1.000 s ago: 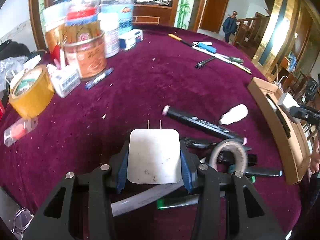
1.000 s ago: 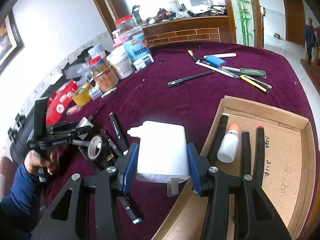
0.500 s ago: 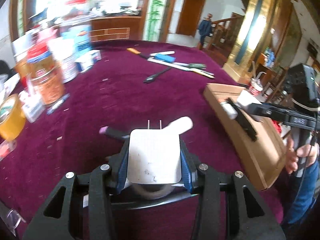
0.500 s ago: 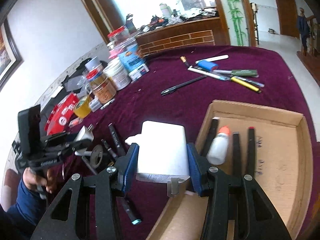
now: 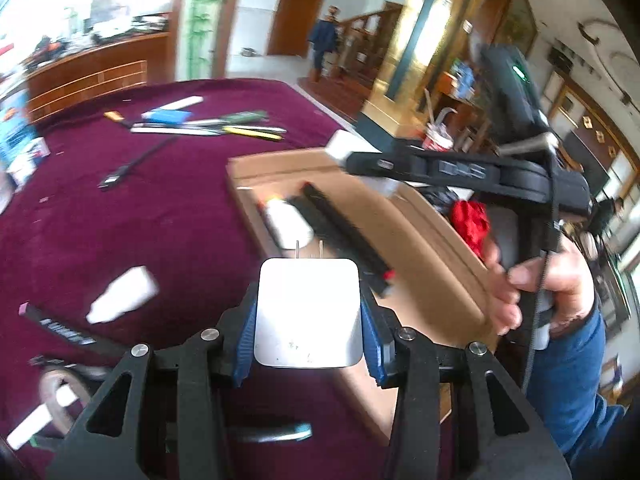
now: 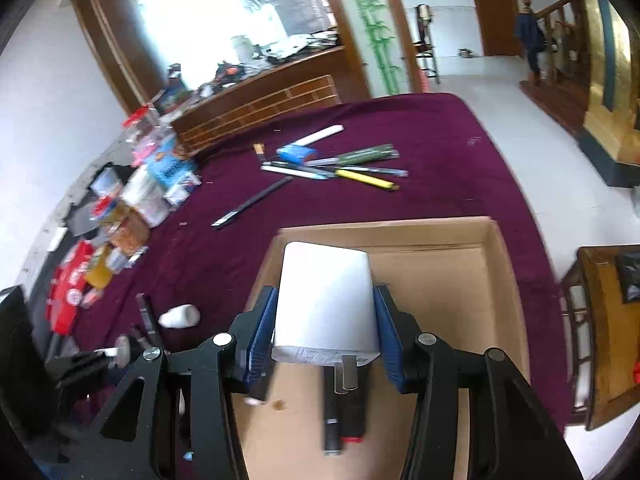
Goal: Organize rigid objects
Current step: 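Carry both white chargers toward the cardboard tray, then lower both chargers into the tray and open both grippers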
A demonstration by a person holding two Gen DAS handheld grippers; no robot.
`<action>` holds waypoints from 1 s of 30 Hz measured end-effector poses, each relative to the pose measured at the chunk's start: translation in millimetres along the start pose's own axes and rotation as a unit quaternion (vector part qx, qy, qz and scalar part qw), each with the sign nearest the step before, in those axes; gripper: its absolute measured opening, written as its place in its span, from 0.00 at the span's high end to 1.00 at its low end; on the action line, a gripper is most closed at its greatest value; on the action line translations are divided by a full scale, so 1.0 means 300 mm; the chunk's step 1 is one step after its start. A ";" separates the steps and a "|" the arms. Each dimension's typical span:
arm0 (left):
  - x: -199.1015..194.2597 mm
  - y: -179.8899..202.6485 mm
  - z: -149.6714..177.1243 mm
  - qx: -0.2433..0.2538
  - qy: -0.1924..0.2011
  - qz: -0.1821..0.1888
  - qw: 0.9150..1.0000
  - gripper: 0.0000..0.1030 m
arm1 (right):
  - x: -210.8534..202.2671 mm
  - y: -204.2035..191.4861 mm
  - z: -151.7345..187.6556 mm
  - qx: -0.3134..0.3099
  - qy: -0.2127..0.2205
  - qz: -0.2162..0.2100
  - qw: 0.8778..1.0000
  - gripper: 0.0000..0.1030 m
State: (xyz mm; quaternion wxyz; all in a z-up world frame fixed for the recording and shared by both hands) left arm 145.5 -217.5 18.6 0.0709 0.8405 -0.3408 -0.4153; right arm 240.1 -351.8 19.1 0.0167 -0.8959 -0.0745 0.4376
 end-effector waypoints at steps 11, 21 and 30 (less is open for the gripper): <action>0.200 0.146 0.023 0.030 -0.051 -0.002 0.998 0.59 | 0.113 0.081 0.021 -0.003 -0.041 0.056 0.998 0.58; 0.242 0.114 0.042 0.021 -0.060 -0.032 0.998 0.59 | 0.159 0.113 0.064 -0.005 -0.069 0.085 0.994 0.58; 0.272 0.091 0.047 0.015 -0.065 -0.041 0.997 0.59 | 0.169 0.096 0.056 -0.019 -0.065 0.105 0.992 0.58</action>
Point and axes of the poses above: each gripper's, at about its wrist camera, not at the fingertips, and x roughly the way its jaws point, y to its right, z to its underside, the point moved 8 cm from there along x, roughly the way its jaws point, and after that the axes turned 13 degrees about z, right-handed, at the moved point
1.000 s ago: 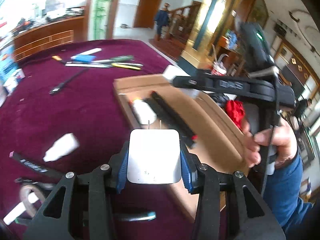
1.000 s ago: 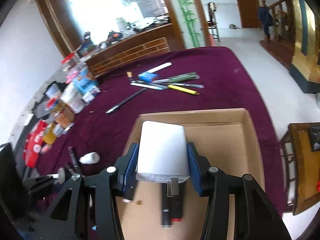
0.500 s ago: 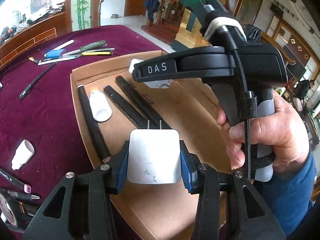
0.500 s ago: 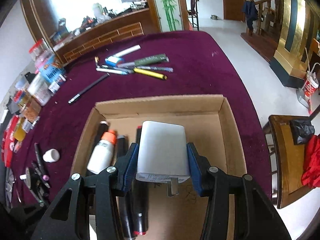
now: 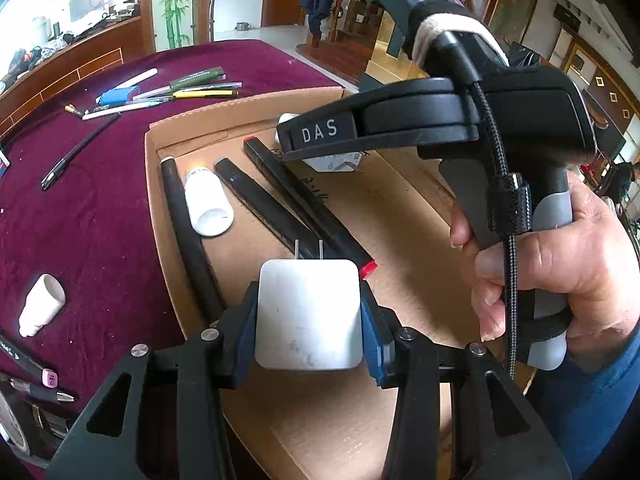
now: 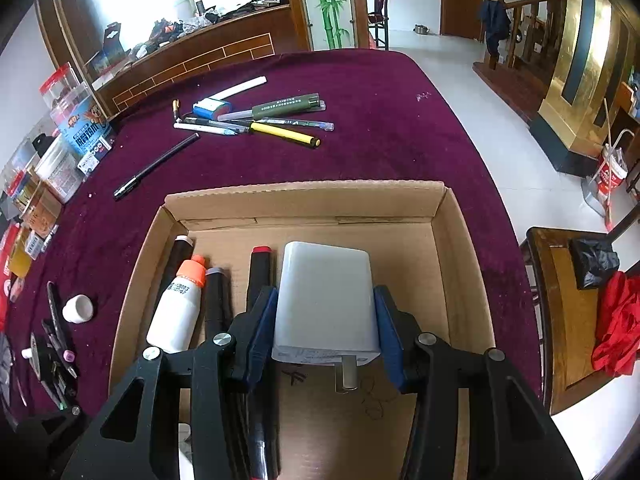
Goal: Organize rigid objects
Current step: 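Lower both chargers into the tray and open both grippers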
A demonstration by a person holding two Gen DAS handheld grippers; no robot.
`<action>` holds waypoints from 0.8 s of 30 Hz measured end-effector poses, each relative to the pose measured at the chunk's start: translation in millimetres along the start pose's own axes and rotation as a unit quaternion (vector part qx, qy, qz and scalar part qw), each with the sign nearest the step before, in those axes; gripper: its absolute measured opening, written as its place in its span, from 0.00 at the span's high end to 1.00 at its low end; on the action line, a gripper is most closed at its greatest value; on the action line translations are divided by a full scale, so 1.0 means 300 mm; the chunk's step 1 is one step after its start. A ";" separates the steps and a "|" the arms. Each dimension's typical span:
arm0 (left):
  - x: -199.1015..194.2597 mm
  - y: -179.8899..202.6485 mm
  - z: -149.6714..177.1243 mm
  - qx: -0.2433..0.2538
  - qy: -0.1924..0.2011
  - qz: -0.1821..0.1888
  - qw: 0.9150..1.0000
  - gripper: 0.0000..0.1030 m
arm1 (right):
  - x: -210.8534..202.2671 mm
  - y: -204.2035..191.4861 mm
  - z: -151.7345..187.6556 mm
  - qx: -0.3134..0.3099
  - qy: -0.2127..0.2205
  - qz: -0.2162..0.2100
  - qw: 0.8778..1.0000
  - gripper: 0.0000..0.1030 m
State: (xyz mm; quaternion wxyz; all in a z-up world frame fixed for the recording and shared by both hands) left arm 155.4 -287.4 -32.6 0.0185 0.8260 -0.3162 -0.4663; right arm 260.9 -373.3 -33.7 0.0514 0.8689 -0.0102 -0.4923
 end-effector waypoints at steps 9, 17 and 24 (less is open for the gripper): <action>0.007 0.002 -0.001 0.004 0.005 -0.002 1.000 0.59 | 0.028 -0.030 -0.004 -0.014 -0.002 0.007 1.000 0.59; 0.006 0.001 -0.003 0.005 0.008 0.001 1.000 0.59 | 0.011 -0.028 -0.013 -0.007 0.009 0.004 1.000 0.59; 0.008 0.005 -0.003 0.011 0.008 -0.003 1.000 0.59 | -0.014 -0.025 -0.021 -0.003 0.016 0.002 1.000 0.58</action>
Point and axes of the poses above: each gripper's, at about its wrist camera, not at the fingertips, and x roughly the way its jaws point, y to its right, z to its underside, the point moved 8 cm from there along x, roughly the way its jaws point, and after that the axes turned 13 degrees about z, right-handed, at the moved point
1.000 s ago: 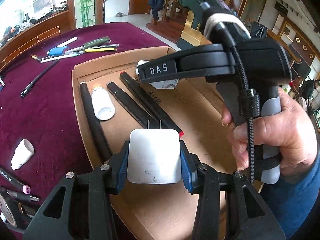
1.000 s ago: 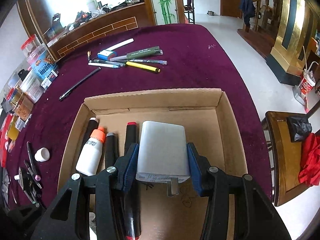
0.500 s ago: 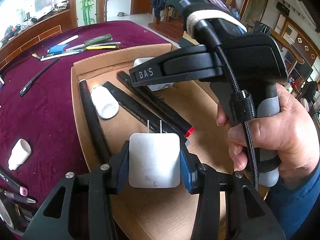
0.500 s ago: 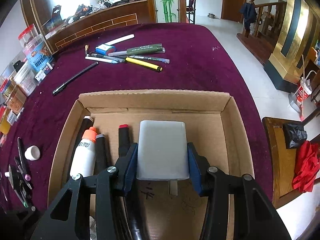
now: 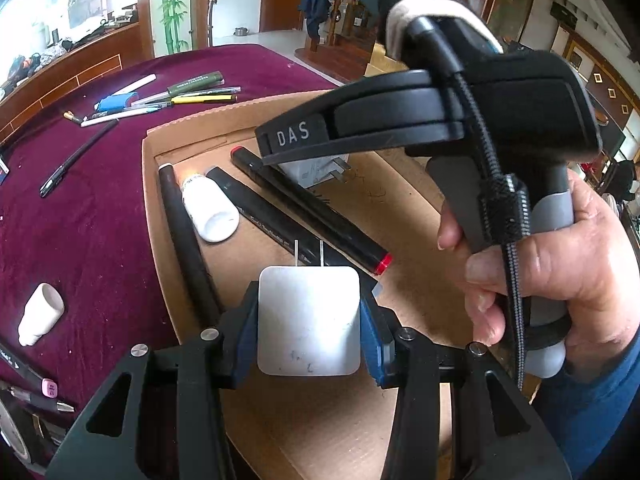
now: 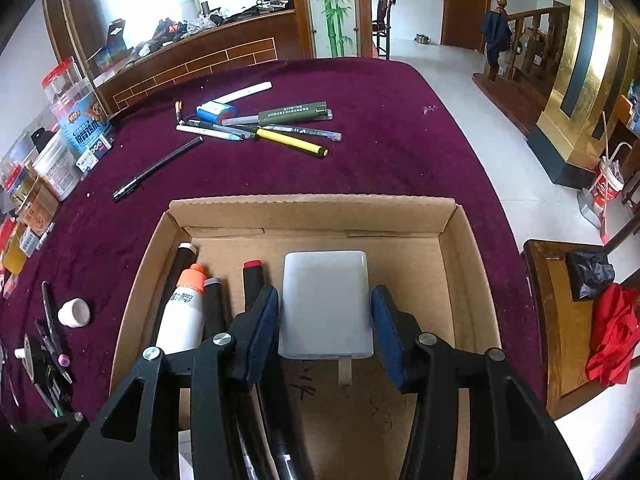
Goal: Organize rigid objects
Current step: 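Lower both chargers into the tray and open both grippers, then move both grippers back to the markers and tape on the table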
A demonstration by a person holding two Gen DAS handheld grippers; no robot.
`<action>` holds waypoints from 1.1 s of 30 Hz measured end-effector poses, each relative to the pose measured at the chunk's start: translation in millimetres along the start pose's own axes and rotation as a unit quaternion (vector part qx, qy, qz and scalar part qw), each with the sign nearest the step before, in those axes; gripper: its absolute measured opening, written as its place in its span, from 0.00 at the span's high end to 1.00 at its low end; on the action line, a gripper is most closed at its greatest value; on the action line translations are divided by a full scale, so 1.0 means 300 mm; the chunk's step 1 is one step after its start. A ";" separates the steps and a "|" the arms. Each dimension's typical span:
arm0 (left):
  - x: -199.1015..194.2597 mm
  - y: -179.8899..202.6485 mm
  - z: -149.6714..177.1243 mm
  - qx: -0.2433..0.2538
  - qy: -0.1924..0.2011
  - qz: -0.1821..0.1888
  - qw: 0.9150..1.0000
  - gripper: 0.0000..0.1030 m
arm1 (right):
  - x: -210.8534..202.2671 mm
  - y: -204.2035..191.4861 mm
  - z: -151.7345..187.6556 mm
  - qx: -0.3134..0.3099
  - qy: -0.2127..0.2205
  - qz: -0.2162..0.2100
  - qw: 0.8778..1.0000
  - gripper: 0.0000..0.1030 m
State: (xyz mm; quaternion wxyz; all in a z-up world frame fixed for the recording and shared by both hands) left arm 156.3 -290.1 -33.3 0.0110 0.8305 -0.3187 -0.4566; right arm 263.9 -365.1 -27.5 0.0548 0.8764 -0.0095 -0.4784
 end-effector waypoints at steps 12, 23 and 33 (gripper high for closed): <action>-0.069 0.014 -0.032 0.007 0.030 -0.010 0.999 0.49 | -0.071 0.052 -0.037 0.040 0.033 -0.013 0.999 0.51; -0.163 0.026 -0.032 0.028 0.035 -0.015 0.999 0.49 | -0.092 0.069 -0.052 0.058 0.048 -0.021 0.997 0.50; -0.357 -0.068 0.097 0.025 0.035 -0.008 0.999 0.49 | -0.107 0.060 -0.047 0.061 0.052 -0.039 0.996 0.50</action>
Point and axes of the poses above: each gripper's, at about its wrist camera, not at the fingertips, and x roughly the way its jaws point, y to its right, z to its underside, the point moved 8 cm from there along x, roughly the way its jaws point, and after that the axes turned 13 degrees about z, right-handed, at the moved point
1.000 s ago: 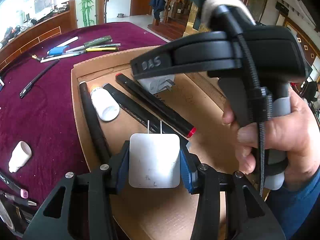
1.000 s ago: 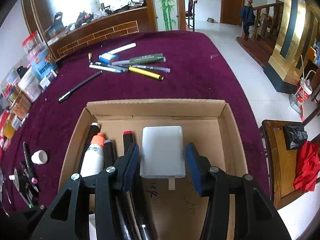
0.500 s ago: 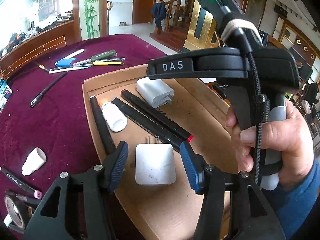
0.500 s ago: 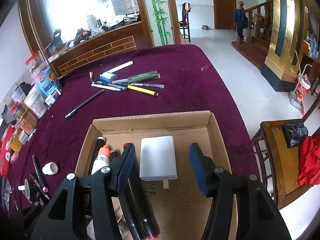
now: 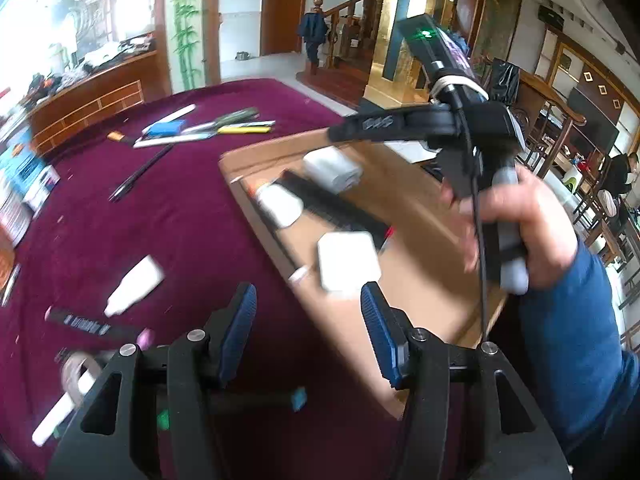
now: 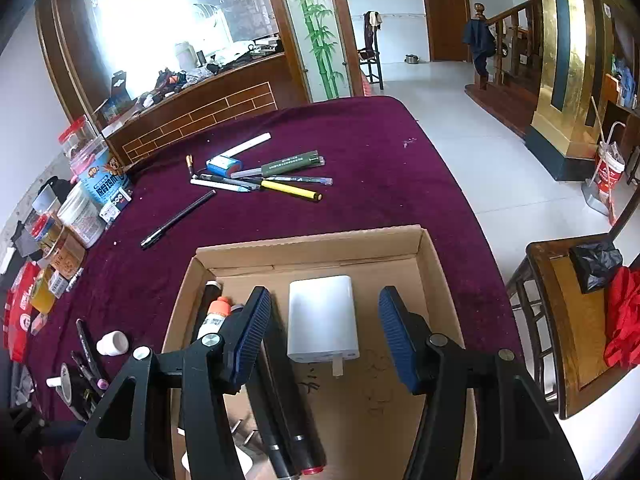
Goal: Organize rigid objects
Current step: 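Move both grippers back to the markers and tape on the table, then grasp a green-capped black marker with the left gripper while the right grasps a blue-tipped marker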
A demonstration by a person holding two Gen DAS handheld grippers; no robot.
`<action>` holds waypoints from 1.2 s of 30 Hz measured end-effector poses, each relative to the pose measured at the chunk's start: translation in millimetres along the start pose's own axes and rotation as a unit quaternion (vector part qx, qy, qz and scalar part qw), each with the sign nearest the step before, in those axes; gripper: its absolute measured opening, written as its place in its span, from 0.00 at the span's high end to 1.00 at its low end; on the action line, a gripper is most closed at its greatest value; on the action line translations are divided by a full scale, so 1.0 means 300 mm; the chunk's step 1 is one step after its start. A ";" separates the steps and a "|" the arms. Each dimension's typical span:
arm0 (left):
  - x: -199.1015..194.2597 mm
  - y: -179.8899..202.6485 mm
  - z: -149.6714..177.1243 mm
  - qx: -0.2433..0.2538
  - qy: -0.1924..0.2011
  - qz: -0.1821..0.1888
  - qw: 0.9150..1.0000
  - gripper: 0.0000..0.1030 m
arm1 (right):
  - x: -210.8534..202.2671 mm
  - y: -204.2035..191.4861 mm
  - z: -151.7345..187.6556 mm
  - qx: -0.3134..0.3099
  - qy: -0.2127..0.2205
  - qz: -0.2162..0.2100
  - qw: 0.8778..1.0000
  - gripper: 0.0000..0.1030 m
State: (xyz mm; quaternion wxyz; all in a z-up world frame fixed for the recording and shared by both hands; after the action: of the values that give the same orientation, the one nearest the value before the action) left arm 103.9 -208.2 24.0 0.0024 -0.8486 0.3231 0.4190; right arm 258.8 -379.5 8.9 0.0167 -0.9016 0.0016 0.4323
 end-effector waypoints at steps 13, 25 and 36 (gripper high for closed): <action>-0.208 -0.247 0.315 0.031 -0.055 -0.031 0.997 0.49 | -0.023 -0.068 0.017 -0.012 0.007 -0.031 0.999 0.50; -0.241 -0.422 0.362 -0.015 -0.055 -0.064 0.996 0.49 | -0.115 -0.202 0.030 -0.050 0.025 -0.110 0.992 0.50; -0.144 -0.441 0.358 0.016 -0.098 -0.062 0.993 0.49 | -0.317 -0.615 0.334 -0.289 -0.021 -0.279 0.915 0.50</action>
State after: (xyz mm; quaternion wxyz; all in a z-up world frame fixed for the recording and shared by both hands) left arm 81.3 -50.3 -50.2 0.0736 -0.8217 0.2749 0.4939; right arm 124.2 -193.0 25.6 -0.1250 -0.8216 -0.3754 0.4103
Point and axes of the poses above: each gripper's, at about its wrist camera, not at the fingertips, and x roughly the way its jaws point, y to its right, z to its underside, the point moved 8 cm from there along x, roughly the way its jaws point, and after that the axes turned 13 degrees about z, right-handed, at the moved point
